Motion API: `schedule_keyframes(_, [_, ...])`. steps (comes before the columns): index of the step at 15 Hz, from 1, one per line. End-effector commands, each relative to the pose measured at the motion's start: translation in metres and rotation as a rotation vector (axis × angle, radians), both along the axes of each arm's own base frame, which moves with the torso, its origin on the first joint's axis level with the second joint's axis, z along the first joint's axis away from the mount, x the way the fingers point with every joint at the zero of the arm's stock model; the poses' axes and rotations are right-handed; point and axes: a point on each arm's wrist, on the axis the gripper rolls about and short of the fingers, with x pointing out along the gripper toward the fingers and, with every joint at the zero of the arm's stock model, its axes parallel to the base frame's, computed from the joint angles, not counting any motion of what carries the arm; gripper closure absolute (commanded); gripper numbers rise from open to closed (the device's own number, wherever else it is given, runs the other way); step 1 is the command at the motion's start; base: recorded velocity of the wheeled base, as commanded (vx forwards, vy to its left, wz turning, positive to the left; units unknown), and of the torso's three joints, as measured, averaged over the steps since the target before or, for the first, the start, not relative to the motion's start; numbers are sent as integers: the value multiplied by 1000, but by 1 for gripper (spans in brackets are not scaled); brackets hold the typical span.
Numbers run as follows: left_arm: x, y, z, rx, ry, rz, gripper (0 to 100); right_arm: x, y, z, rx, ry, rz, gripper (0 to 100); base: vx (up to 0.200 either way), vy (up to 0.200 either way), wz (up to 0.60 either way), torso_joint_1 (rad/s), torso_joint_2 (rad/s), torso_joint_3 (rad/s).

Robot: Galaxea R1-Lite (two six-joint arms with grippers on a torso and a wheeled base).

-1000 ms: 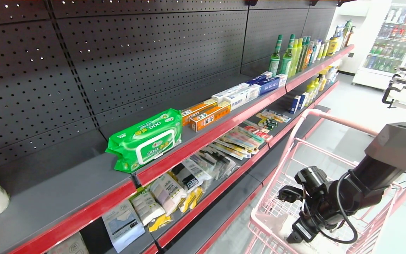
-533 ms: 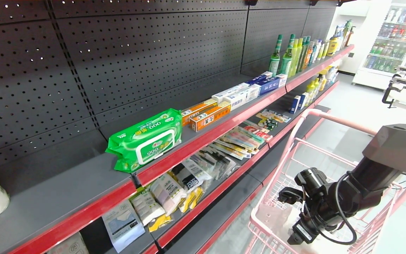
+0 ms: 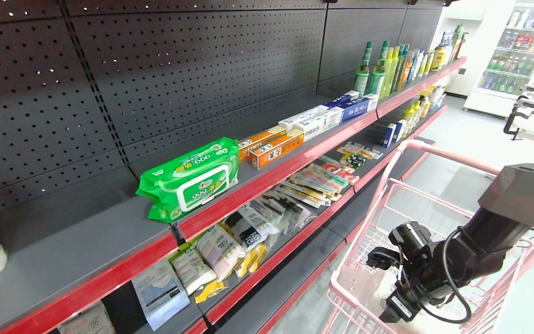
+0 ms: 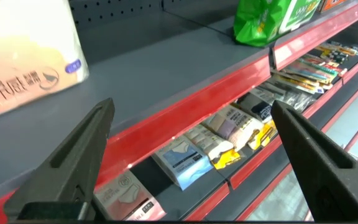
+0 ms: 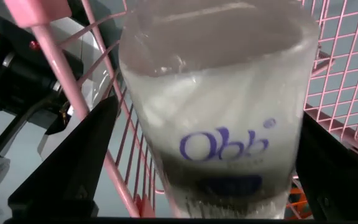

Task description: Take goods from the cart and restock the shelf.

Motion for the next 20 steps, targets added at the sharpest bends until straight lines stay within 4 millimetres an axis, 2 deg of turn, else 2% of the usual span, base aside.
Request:
schedule_keyframes(1, [0, 0, 0, 0, 0, 1, 0, 0, 0, 0, 2, 2, 2, 0, 0, 0, 0, -159, 378, 212])
schedule_keyframes(5, [0, 0, 0, 0, 0, 1, 0, 0, -1, 2, 1, -5, -2, 0, 0, 0, 0, -95, 239, 139])
schedule_keyframes(12, [0, 0, 0, 0, 0, 1, 0, 5, 1, 3, -70, -33, 23, 0, 0, 0, 0, 0, 0, 7])
schedule_keyframes(16, [0, 0, 0, 0, 0, 1, 0, 15, 5, 5, -69, -57, 53, 0, 0, 0, 0, 0, 0, 0])
schedule_keyframes(20, [0, 0, 0, 0, 0, 1, 0, 11, 5, 0, -72, -31, 61, 0, 0, 0, 0, 0, 0, 0])
